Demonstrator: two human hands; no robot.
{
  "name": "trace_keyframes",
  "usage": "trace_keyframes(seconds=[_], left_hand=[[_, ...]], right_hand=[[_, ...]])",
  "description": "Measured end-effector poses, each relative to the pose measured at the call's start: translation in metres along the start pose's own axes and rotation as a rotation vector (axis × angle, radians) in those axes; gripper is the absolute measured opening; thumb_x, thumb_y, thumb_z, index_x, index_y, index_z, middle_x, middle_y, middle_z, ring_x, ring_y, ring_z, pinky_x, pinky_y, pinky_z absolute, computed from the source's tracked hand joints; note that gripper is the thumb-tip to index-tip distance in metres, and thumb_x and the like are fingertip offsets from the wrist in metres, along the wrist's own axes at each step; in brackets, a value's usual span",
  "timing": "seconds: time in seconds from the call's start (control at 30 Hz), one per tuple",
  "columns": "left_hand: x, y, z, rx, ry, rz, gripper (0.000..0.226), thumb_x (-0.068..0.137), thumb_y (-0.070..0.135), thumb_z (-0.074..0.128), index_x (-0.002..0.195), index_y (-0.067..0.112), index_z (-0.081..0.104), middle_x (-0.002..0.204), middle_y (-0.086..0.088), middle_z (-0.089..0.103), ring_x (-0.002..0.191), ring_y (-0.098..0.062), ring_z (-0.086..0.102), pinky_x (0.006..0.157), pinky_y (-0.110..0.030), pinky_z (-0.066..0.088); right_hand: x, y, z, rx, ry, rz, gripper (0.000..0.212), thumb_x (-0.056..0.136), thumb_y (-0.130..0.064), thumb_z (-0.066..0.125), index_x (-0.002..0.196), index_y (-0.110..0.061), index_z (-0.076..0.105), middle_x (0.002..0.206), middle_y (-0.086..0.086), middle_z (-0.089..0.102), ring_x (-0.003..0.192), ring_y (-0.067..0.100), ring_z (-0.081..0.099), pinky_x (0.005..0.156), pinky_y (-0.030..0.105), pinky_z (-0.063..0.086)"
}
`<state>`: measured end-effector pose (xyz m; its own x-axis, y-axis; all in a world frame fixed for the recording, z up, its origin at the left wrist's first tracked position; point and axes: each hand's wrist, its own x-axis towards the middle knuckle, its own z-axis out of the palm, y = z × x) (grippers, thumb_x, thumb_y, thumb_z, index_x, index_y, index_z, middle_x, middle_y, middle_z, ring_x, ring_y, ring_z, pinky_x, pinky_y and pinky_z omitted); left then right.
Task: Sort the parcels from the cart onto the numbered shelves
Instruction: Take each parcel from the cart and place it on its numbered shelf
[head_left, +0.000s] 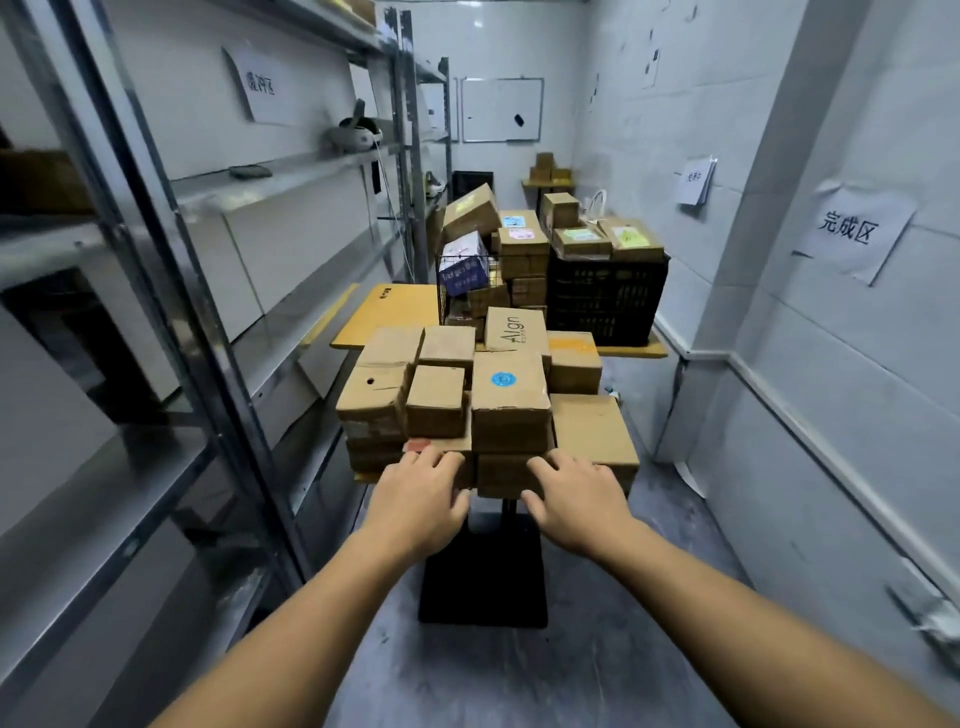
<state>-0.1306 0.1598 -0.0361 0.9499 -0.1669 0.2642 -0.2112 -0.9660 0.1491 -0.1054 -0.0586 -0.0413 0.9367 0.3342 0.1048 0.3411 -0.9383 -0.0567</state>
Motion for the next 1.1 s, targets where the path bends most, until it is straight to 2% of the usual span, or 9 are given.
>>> trace_keyframes(seconds=[0.17,0.3,0.4,0.57,0.7,0.8,0.9,0.97,1.1], left_hand=[[0.051,-0.022,0.031,-0.022,-0.073,0.054,0.043,0.086,0.055,0.041,0.124,0.034,0.048,0.123,0.006,0.056,0.111,-0.017,0.052,0.090,-0.035,0.043],[0.088,-0.032,0.047,0.000,-0.073,0.062,0.050,0.088,0.054,0.039,0.131,0.031,0.047,0.122,0.005,0.057,0.107,-0.019,0.053,0.089,-0.037,0.044],[0.117,-0.040,0.056,-0.018,-0.087,0.047,0.051,0.090,0.052,0.040,0.135,0.029,0.045,0.126,0.004,0.055,0.108,-0.019,0.052,0.087,-0.036,0.044],[0.162,-0.046,0.076,-0.056,-0.114,-0.005,0.052,0.091,0.050,0.041,0.138,0.028,0.043,0.131,0.001,0.054,0.116,-0.023,0.050,0.094,-0.039,0.043],[0.191,-0.046,0.096,-0.102,-0.141,-0.071,0.044,0.090,0.052,0.039,0.129,0.032,0.044,0.124,0.001,0.057,0.110,-0.022,0.052,0.092,-0.039,0.043],[0.207,-0.047,0.113,-0.185,-0.148,-0.156,0.049,0.090,0.056,0.037,0.133,0.033,0.040,0.126,0.001,0.056,0.113,-0.021,0.051,0.097,-0.038,0.041],[0.215,-0.045,0.125,-0.331,-0.153,-0.257,0.056,0.090,0.057,0.039,0.141,0.033,0.037,0.135,0.003,0.049,0.123,-0.018,0.045,0.104,-0.037,0.039],[0.212,-0.038,0.131,-0.446,-0.096,-0.294,0.056,0.091,0.053,0.047,0.142,0.030,0.040,0.136,0.005,0.048,0.125,-0.015,0.045,0.105,-0.033,0.038],[0.199,-0.018,0.128,-0.549,0.092,-0.293,0.048,0.090,0.037,0.061,0.134,0.020,0.053,0.126,0.003,0.053,0.118,-0.012,0.050,0.100,-0.019,0.035]], right_hand=[[0.038,0.017,0.022,0.061,-0.034,0.062,0.043,0.097,-0.054,0.040,0.132,-0.029,0.047,0.128,0.002,0.056,0.115,0.027,0.055,0.089,0.043,0.045],[0.067,0.026,0.026,0.087,-0.010,0.105,0.043,0.098,-0.052,0.040,0.131,-0.026,0.048,0.125,0.002,0.057,0.113,0.027,0.056,0.090,0.042,0.048],[0.093,0.034,0.028,0.101,0.007,0.112,0.042,0.098,-0.049,0.041,0.132,-0.025,0.049,0.124,0.002,0.057,0.112,0.028,0.056,0.089,0.043,0.047],[0.142,0.054,0.035,0.108,0.002,0.112,0.041,0.097,-0.048,0.044,0.129,-0.023,0.049,0.121,0.004,0.057,0.110,0.030,0.056,0.084,0.042,0.046],[0.178,0.074,0.043,0.155,-0.027,0.119,0.043,0.098,-0.049,0.043,0.132,-0.025,0.048,0.122,0.005,0.056,0.110,0.031,0.056,0.085,0.043,0.051],[0.201,0.087,0.052,0.277,-0.084,0.163,0.041,0.099,-0.051,0.043,0.134,-0.030,0.044,0.126,0.003,0.053,0.114,0.028,0.054,0.088,0.042,0.051],[0.221,0.095,0.060,0.489,-0.128,0.235,0.050,0.098,-0.051,0.048,0.144,-0.034,0.039,0.133,0.006,0.052,0.122,0.029,0.051,0.099,0.041,0.047],[0.229,0.096,0.065,0.657,-0.129,0.282,0.055,0.097,-0.049,0.052,0.148,-0.034,0.038,0.137,0.009,0.052,0.127,0.029,0.049,0.105,0.038,0.041],[0.228,0.092,0.071,0.878,-0.080,0.292,0.058,0.094,-0.043,0.062,0.147,-0.031,0.042,0.141,0.007,0.052,0.131,0.024,0.049,0.104,0.029,0.037]])
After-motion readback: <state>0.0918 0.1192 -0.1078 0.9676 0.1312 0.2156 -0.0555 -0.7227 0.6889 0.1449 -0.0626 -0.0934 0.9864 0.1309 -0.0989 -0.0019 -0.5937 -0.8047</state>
